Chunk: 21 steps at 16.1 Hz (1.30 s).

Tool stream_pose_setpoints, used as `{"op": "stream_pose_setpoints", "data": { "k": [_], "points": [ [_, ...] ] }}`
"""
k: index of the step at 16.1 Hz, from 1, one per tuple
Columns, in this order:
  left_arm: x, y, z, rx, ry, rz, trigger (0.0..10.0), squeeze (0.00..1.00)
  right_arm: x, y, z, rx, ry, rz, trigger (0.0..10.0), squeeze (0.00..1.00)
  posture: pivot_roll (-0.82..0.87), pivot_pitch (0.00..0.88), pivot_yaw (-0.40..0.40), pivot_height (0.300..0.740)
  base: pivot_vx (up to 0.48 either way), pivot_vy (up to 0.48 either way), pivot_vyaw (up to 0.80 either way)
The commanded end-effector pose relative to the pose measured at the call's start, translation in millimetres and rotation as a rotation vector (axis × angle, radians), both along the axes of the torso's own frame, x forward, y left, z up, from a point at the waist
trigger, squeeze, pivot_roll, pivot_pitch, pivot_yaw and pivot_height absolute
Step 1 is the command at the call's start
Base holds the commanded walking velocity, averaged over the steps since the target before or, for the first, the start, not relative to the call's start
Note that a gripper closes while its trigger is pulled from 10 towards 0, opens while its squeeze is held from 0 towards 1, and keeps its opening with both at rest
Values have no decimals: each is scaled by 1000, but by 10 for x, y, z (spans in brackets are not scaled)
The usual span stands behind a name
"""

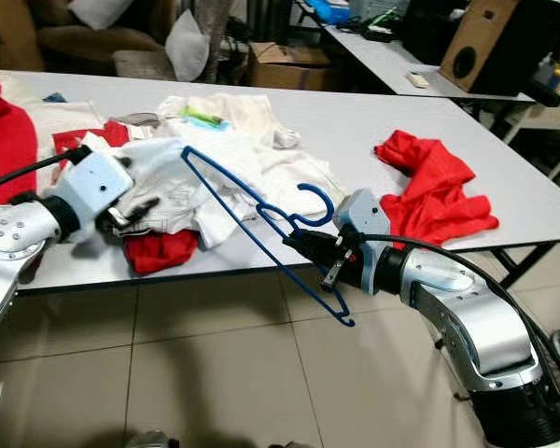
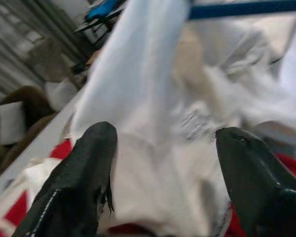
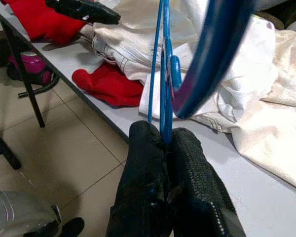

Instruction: Hang hanger

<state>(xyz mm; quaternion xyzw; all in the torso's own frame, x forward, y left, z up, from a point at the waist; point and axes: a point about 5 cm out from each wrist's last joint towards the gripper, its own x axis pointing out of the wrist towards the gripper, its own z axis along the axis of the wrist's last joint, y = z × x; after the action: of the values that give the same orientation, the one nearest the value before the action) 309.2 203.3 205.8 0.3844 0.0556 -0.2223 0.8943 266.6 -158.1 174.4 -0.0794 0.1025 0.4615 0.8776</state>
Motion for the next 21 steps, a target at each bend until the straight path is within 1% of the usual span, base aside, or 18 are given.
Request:
{"op": "stream_pose_setpoints", "data": {
  "k": [1,5,9,10,11,15,16,18,19,21],
  "points": [
    [-1,-6,40,15,-34,0,0,0,22,-27,78,-2,-27,-10,10000,0,-15,0,-107,740,0,0,0],
    [20,-38,62,-10,-67,12,0,0,32,-25,74,-3,-24,-10,10000,0,-13,0,-110,740,0,0,0],
    [103,-16,-53,-12,-68,59,0,0,51,-22,75,-1,-26,-15,10000,0,-11,0,-110,740,0,0,0],
    [164,-26,-133,-35,-71,74,0,0,60,-18,71,0,-26,-17,10000,0,-14,0,-107,740,0,0,0],
    [181,-33,-154,-39,-75,77,0,0,63,-17,70,0,-26,-17,10000,0,-14,0,-107,740,0,0,0],
    [275,-35,-135,-98,-121,125,0,0,69,-17,74,1,-30,-19,10000,0,-16,0,-107,740,0,0,0],
    [319,-3,-139,-98,-136,169,0,0,72,-18,76,2,-30,-19,10000,0,-17,0,-107,740,0,0,0],
    [378,96,-138,-66,-177,259,0,0,83,-21,79,1,-33,-21,10000,0,-18,0,-105,740,0,0,0],
    [386,104,-139,-68,-182,266,0,0,85,-23,79,1,-33,-21,10000,0,-18,0,-105,740,0,0,0],
    [400,45,-168,-120,-170,234,0,0,93,-25,77,0,-34,-24,10000,0,-20,0,-107,740,0,0,0]
  ]
}}
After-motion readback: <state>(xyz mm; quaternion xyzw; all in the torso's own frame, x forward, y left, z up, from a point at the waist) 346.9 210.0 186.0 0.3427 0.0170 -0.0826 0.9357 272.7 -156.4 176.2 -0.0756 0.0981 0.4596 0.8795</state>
